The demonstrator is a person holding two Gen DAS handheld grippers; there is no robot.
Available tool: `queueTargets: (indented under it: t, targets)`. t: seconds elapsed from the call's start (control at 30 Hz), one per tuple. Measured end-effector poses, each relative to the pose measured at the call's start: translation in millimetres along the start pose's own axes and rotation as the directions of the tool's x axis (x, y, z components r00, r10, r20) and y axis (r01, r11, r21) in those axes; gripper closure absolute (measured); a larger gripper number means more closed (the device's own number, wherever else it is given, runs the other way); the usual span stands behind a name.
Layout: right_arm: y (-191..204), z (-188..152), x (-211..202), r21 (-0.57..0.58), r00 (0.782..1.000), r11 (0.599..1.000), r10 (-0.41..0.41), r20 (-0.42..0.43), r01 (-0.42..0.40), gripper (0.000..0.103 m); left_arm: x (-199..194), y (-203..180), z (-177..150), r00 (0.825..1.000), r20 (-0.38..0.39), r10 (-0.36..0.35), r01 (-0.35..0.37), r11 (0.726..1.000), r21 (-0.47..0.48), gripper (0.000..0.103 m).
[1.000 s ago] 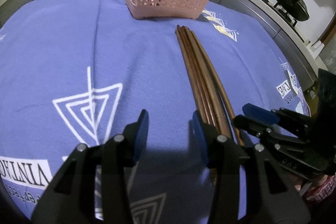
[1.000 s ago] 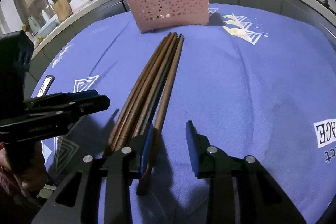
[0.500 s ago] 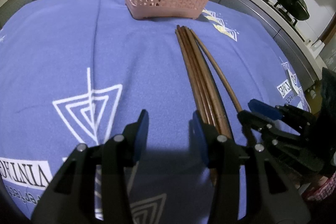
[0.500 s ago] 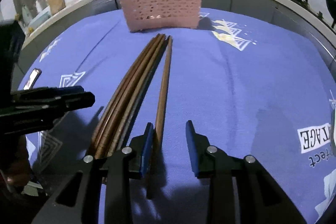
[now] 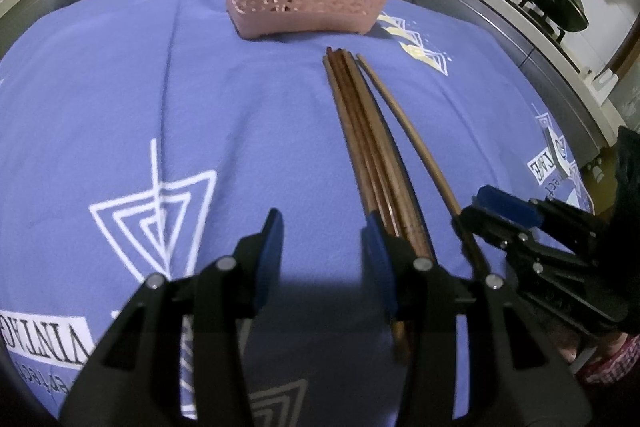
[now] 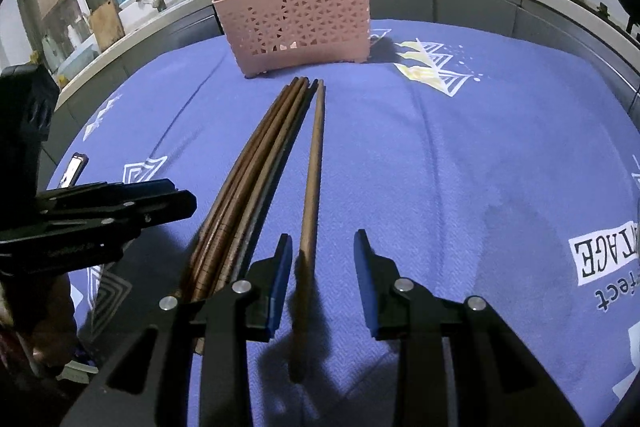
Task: Organize utensils
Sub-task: 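Close the left tool on another brown chopstick and lift it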
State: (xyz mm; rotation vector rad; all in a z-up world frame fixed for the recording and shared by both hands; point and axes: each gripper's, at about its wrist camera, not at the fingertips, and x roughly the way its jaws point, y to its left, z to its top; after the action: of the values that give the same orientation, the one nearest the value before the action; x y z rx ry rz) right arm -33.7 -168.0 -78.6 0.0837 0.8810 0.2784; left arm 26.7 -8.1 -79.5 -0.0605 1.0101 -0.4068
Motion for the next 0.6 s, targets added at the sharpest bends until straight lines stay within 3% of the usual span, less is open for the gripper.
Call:
queueTargets:
  t: [0.23, 0.43, 0.6]
  targets:
    - [-4, 0, 0, 0.010, 1.000, 1.000, 0.018, 0.006, -0.018, 0.071, 5, -12, 3, 1.000, -0.012, 0.010, -0.010, 1.000, 0.025, 0.061]
    - [-1, 0, 1, -0.002, 1.000, 1.000, 0.020, 0.011, -0.020, 0.071, 13, -33, 3, 0.992, 0.005, 0.126, -0.125, 0.985, 0.122, 0.061]
    - [1, -1, 2, -0.014, 1.000, 1.000, 0.010, 0.011, -0.010, 0.071, 13, -31, 5, 0.991, 0.002, 0.133, -0.133, 0.986, 0.106, 0.061]
